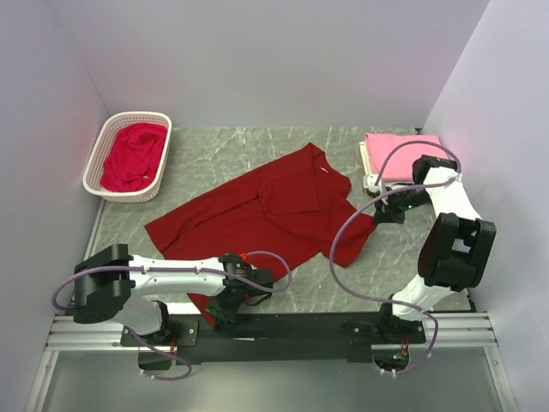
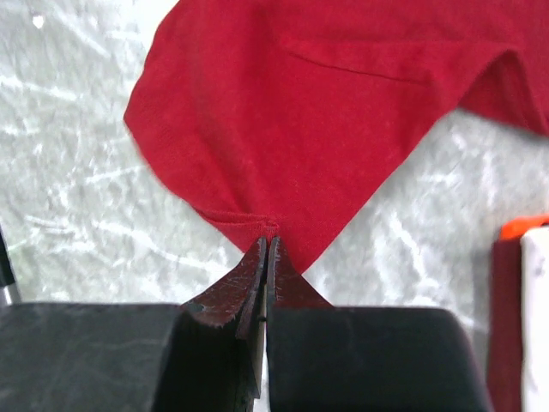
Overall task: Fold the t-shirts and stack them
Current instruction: Fold the tshirt
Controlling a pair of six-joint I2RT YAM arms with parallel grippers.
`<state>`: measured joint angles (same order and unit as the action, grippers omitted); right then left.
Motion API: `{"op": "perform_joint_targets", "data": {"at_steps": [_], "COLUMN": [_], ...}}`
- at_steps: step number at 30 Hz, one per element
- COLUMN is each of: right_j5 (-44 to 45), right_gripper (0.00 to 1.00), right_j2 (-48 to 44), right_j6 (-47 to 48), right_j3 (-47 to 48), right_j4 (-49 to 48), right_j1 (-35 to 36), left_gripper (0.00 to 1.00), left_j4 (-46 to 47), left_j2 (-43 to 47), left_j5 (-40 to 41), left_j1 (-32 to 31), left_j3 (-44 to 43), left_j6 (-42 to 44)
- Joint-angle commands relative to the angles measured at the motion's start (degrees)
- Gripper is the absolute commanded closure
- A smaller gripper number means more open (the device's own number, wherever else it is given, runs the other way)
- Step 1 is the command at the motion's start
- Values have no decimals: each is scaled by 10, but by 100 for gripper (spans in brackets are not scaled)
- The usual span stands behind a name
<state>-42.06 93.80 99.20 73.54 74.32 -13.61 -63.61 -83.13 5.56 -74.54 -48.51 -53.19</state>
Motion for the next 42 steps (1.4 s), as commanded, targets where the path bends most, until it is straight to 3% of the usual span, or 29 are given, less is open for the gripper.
{"op": "perform_joint_targets", "data": {"at_steps": [1, 11, 24, 29, 36, 42], "right_j5": [26, 24, 51, 10, -32, -39], "right_gripper": [100, 100, 100, 100, 100, 100], "right_j2": [-48, -39, -97, -86, -18, 37], "right_j6": [20, 29, 62, 80, 14, -88], "right_j3": [-23, -42, -74, -46, 33, 111], "right_j4": [13, 24, 57, 82, 78, 31], "right_j1": [-13, -33, -64, -61, -3, 60], "left_gripper": [99, 99, 99, 99, 99, 99], "left_j4": [-22, -63, -78, -67, -27, 22], "left_j2": [30, 114, 145, 141, 136, 164], "left_j5": [-14, -50, -98, -79, -57, -64], "left_j1": [0, 0, 0, 4, 40, 116], "left_j3": [0, -6, 25, 0, -25, 3], "left_j6": [6, -16, -2, -2, 13, 47]}}
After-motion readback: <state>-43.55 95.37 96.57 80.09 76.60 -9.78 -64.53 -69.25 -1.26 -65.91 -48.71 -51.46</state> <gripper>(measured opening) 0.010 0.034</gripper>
